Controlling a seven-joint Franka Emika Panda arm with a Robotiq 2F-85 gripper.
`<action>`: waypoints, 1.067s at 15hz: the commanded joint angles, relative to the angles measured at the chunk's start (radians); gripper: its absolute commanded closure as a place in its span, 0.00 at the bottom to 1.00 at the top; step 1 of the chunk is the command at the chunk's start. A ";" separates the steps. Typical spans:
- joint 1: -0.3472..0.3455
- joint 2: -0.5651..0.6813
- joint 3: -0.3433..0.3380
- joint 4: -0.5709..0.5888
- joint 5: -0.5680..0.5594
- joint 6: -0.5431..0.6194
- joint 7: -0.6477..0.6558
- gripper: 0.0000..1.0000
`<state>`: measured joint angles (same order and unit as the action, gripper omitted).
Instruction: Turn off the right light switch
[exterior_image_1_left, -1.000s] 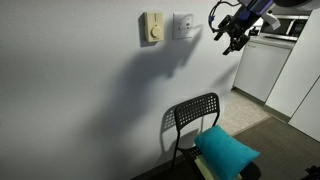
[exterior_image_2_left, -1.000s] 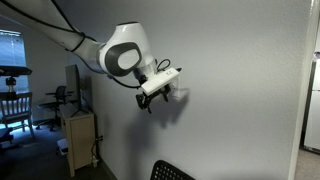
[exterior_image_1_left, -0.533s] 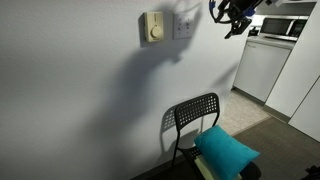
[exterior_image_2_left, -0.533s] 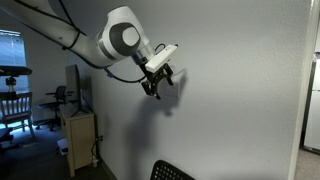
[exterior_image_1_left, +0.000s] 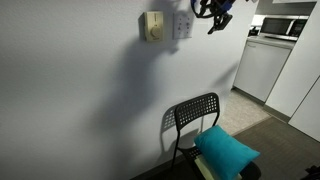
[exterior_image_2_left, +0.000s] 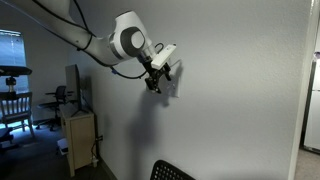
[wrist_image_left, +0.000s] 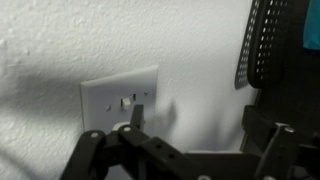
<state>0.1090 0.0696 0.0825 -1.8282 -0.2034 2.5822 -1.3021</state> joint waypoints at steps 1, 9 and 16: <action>-0.009 0.079 0.024 0.115 0.031 -0.045 -0.080 0.00; -0.012 0.191 0.036 0.242 0.007 -0.123 -0.081 0.00; -0.014 0.227 0.028 0.309 -0.012 -0.169 -0.067 0.00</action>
<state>0.1047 0.2588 0.1100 -1.5789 -0.1982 2.4510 -1.3598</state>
